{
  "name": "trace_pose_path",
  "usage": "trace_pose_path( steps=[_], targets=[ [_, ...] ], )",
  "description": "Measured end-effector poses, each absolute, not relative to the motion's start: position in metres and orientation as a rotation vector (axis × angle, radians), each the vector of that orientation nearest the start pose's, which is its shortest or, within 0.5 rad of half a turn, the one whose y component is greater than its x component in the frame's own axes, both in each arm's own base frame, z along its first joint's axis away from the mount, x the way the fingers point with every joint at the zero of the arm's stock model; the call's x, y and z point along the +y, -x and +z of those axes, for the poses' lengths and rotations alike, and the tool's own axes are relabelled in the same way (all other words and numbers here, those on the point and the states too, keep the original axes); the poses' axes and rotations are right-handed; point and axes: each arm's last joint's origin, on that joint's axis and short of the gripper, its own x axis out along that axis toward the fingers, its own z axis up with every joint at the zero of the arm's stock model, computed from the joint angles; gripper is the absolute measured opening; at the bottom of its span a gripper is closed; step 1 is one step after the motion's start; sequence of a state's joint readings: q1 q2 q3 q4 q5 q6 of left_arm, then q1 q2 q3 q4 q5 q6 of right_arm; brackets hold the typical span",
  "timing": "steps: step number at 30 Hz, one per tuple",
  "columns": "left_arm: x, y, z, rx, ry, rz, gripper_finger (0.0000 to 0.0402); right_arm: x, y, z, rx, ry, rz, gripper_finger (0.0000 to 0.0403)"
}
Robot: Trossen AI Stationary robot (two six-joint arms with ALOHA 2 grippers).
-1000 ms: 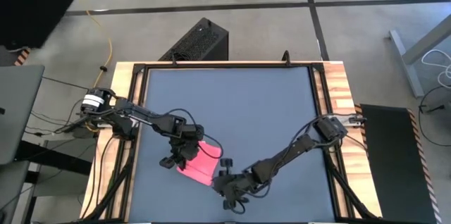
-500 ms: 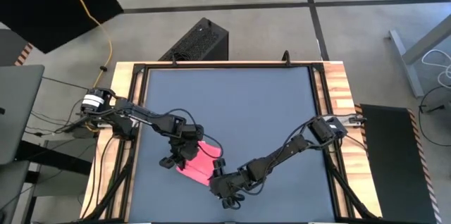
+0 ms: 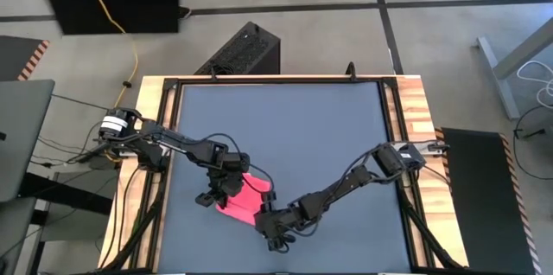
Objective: Roll towel
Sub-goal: Roll the red microfiber cloth
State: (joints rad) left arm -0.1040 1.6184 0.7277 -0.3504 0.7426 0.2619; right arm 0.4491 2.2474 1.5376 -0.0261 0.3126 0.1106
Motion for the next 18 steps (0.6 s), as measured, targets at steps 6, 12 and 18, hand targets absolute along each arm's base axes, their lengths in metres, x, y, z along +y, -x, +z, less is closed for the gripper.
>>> trace_pose_path(
  steps=[6,12,18],
  targets=[
    [-0.046,-0.259,0.130,1.091,0.198,-0.891,0.0000,0.190,-0.441,0.130,0.702,0.128,0.056,0.0172],
    [-0.041,-0.258,0.131,1.096,0.250,-0.904,0.0000,0.187,-0.439,0.125,0.720,0.027,0.010,0.0048],
    [-0.042,-0.250,0.129,1.172,0.296,-0.914,0.0000,0.183,-0.440,0.125,0.730,-0.146,-0.033,0.0026]
  ],
)
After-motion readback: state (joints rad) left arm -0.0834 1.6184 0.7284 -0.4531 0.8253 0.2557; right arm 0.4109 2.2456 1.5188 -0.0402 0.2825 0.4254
